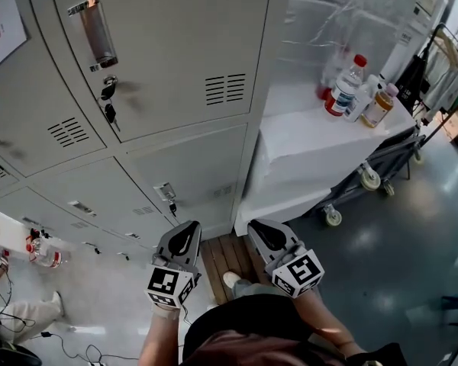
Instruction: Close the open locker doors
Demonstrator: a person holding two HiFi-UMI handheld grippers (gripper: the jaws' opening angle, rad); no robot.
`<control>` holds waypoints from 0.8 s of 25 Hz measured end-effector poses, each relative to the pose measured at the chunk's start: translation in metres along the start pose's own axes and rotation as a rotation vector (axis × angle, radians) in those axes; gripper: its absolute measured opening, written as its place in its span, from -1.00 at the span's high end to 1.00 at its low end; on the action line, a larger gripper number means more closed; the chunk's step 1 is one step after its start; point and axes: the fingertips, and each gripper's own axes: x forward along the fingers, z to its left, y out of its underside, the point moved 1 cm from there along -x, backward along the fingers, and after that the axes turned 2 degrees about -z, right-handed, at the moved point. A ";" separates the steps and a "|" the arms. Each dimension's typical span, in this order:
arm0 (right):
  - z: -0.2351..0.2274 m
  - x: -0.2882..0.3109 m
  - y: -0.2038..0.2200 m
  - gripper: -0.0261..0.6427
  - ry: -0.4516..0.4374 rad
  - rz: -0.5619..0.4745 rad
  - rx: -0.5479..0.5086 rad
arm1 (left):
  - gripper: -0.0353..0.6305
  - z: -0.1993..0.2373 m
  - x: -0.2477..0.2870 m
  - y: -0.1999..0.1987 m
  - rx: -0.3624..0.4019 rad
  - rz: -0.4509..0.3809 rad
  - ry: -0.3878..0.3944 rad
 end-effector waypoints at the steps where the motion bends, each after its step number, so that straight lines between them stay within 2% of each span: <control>1: 0.000 -0.003 0.001 0.77 0.004 0.001 -0.001 | 0.84 -0.002 0.000 0.000 0.001 -0.004 0.005; 20: 0.007 -0.010 -0.004 0.77 -0.011 -0.029 -0.011 | 0.84 -0.012 0.000 0.004 0.025 0.038 0.023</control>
